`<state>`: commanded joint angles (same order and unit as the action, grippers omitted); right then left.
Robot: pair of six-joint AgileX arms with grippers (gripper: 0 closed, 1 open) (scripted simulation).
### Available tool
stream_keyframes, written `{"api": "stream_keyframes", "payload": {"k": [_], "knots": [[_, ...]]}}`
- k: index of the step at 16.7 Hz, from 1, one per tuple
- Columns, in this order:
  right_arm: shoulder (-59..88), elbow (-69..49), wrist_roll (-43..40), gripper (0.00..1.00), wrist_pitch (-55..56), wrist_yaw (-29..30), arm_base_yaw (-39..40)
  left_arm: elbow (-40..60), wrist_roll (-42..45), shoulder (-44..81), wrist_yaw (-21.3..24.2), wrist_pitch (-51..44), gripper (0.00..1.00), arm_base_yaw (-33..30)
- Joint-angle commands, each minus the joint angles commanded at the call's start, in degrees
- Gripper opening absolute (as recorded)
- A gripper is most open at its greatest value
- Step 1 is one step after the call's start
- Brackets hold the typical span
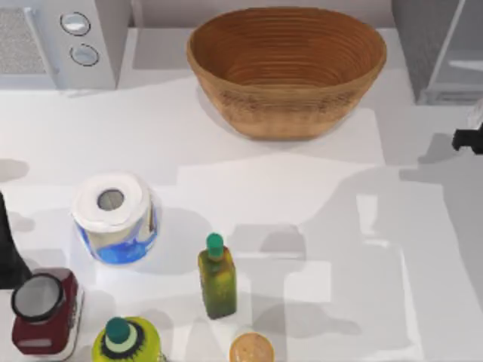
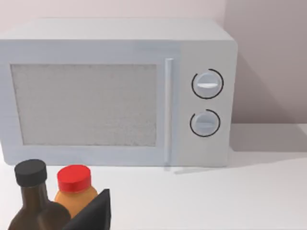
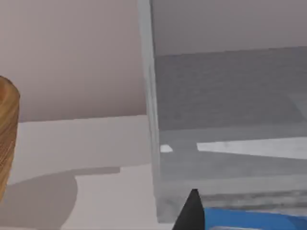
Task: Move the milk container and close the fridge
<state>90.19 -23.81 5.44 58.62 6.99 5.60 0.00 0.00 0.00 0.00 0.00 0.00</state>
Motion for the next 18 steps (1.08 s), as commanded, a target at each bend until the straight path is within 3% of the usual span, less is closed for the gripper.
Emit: {"api": "stream_keyframes", "payload": {"k": [3, 11, 18], "knots": [[-3.7, 1.3, -4.2, 0.00, 4.8, -4.4, -4.4, 0.0, 0.0, 0.0, 0.0, 0.0, 1.00, 0.0], [-1.7, -0.9, -4.8, 0.00, 3.1, -5.5, -5.4, 0.0, 0.0, 0.0, 0.0, 0.0, 1.00, 0.0], [14.3, -26.2, -7.5, 0.00, -13.6, -11.5, -11.0, 0.0, 0.0, 0.0, 0.0, 0.0, 1.00, 0.0]]}}
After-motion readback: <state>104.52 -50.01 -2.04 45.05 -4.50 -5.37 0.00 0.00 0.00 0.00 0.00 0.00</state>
